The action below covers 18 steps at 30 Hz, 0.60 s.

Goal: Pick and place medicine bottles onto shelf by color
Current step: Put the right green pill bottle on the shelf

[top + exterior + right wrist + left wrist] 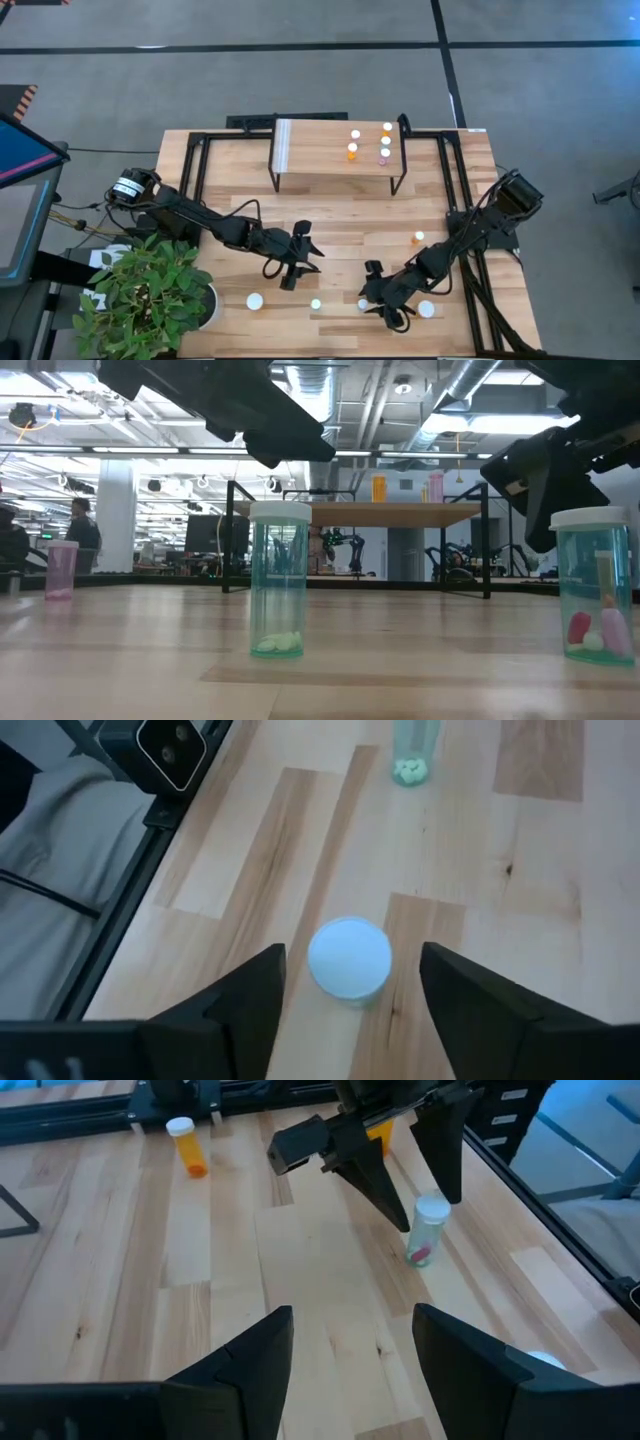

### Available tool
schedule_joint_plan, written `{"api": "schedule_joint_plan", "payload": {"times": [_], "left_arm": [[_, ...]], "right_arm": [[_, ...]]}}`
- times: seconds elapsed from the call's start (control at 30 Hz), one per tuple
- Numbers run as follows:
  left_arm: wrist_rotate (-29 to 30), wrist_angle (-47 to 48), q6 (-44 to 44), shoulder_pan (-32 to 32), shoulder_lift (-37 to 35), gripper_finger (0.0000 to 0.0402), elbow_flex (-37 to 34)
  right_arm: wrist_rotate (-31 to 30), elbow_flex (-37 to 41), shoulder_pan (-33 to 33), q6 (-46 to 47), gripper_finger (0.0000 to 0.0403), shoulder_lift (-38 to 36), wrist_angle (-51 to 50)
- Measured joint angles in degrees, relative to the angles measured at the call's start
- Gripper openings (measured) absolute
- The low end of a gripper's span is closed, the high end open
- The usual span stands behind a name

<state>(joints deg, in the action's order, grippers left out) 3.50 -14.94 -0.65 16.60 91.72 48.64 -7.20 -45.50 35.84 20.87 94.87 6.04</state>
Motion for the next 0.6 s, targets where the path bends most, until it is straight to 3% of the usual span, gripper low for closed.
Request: {"api": "schedule_joint_plan", "payload": {"times": [0.4,0.6], "left_arm": [[0.4,0.0,0.0,0.0,0.0,0.0194,0.0],[0.4,0.0,0.0,0.0,0.0,0.0194,0.0]], "right_arm": [[0.0,0.0,-1.2,-0.4,0.0135,-0.1,0.0],[1.7,0.0,-2.9,-1.8,0.0119,-1.8,-0.8]]}}
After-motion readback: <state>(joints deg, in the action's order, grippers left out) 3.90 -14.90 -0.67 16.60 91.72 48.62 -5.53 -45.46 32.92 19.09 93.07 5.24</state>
